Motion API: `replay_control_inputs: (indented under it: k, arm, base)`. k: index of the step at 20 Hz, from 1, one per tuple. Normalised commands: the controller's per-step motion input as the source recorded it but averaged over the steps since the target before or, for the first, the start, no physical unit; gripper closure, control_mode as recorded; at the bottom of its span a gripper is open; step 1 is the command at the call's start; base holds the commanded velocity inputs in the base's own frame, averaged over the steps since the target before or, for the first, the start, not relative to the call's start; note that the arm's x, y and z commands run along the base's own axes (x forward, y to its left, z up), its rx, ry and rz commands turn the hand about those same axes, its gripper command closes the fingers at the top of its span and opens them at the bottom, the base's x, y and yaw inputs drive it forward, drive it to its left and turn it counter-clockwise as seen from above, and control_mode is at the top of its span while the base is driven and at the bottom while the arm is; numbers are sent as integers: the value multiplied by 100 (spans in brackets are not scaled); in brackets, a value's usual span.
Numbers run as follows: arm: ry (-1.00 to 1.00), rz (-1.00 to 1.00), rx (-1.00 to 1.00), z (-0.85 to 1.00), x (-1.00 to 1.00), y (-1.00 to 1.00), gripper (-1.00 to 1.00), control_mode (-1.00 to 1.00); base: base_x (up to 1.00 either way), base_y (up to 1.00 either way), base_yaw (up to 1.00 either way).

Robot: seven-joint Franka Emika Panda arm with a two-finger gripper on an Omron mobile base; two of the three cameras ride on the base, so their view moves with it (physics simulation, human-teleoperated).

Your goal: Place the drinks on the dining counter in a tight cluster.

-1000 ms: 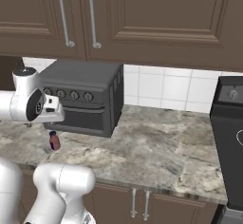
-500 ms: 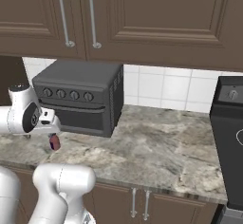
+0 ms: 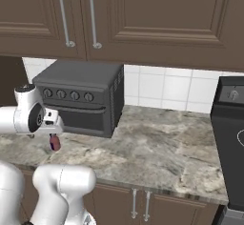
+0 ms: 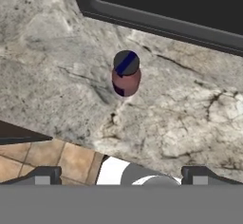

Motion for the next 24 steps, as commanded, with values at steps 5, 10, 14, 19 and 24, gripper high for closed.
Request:
replay_control_inputs:
  k: [5,10,14,19,24]
  arm:
    - [8,-3,-2,0,57,10,-100,-100]
    - [10,-3,-2,0,42,8,-100,-100]
    - [10,-1,-2,0,32,3,-100,-100]
    - [7,0,-1,-3,21,0,-100,-100]
    - [1,0,0,-36,5,3,-100,-100]
  base:
    - [0,0,0]
    - [0,0,0]
    - [0,0,0]
    - [0,0,0]
    - [0,0,0]
